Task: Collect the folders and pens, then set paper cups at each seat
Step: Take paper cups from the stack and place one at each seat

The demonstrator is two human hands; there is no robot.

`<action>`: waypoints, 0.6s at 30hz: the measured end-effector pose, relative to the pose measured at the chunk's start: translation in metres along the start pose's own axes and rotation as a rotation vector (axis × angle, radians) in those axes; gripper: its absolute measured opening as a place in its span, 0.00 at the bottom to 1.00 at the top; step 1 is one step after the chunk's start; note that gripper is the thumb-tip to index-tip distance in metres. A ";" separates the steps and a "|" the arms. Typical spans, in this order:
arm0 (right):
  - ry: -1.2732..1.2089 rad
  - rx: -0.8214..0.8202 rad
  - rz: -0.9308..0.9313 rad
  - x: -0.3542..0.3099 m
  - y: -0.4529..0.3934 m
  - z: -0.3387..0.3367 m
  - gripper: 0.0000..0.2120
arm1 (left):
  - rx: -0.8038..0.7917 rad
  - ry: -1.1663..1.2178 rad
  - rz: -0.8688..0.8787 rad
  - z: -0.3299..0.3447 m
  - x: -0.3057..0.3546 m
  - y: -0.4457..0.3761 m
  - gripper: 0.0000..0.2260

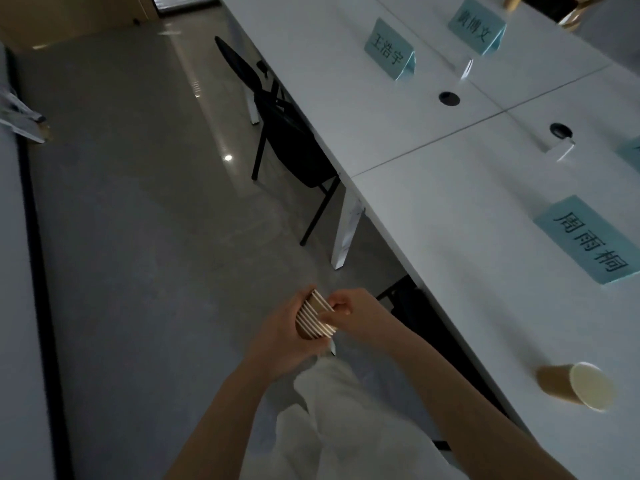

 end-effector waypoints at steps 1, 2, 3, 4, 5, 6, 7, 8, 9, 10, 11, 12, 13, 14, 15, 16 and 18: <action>-0.029 -0.009 0.005 -0.004 -0.014 -0.005 0.09 | -0.009 -0.007 0.004 -0.009 -0.001 -0.014 0.43; -0.036 -0.028 -0.001 -0.007 -0.024 -0.008 0.09 | -0.016 -0.016 0.005 -0.015 -0.002 -0.024 0.43; -0.037 -0.047 -0.010 -0.014 -0.039 -0.014 0.10 | -0.015 -0.020 0.001 -0.024 -0.004 -0.040 0.42; -0.019 -0.054 -0.037 -0.019 -0.050 -0.018 0.10 | -0.007 -0.023 -0.006 -0.031 -0.005 -0.051 0.42; -0.007 -0.051 -0.059 -0.027 -0.068 -0.026 0.11 | 0.005 -0.018 -0.017 -0.042 -0.007 -0.069 0.42; 0.006 -0.042 -0.080 -0.034 -0.081 -0.032 0.10 | 0.016 -0.020 -0.025 -0.050 -0.007 -0.082 0.42; 0.013 -0.028 -0.078 -0.043 -0.100 -0.042 0.10 | 0.025 -0.027 -0.029 -0.062 -0.004 -0.101 0.41; 0.010 -0.004 -0.076 -0.051 -0.113 -0.052 0.09 | 0.027 -0.034 -0.030 -0.072 0.001 -0.113 0.39; -0.001 0.024 -0.066 -0.059 -0.129 -0.066 0.09 | 0.028 -0.037 -0.026 -0.083 0.006 -0.131 0.38; -0.015 0.055 -0.069 -0.067 -0.141 -0.079 0.08 | 0.032 -0.040 -0.018 -0.093 0.010 -0.145 0.37; -0.039 0.076 -0.069 -0.074 -0.153 -0.091 0.08 | 0.042 -0.050 -0.013 -0.102 0.014 -0.158 0.36; -0.064 0.092 -0.068 -0.081 -0.165 -0.103 0.07 | 0.055 -0.060 -0.016 -0.112 0.018 -0.171 0.36; -0.084 0.101 -0.061 -0.089 -0.179 -0.117 0.06 | 0.075 -0.065 -0.019 -0.122 0.021 -0.188 0.37; -0.090 0.109 -0.060 -0.096 -0.189 -0.127 0.05 | 0.089 -0.064 -0.030 -0.129 0.021 -0.201 0.37; -0.089 0.124 -0.059 -0.102 -0.201 -0.138 0.04 | 0.099 -0.063 -0.040 -0.136 0.022 -0.217 0.38; -0.090 0.146 -0.055 -0.106 -0.213 -0.149 0.04 | 0.102 -0.061 -0.051 -0.142 0.021 -0.231 0.38; -0.093 0.188 -0.046 -0.111 -0.230 -0.166 0.04 | 0.098 -0.049 -0.079 -0.151 0.018 -0.251 0.38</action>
Point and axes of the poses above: each hand's wrist, its own y-axis away from the middle knuckle, its own z-axis out of the palm, x = y × z, the point moved 5 cm from there along -y, towards the middle knuckle, and after that the axes turned 14 degrees about -y, right-handed, at the moved point
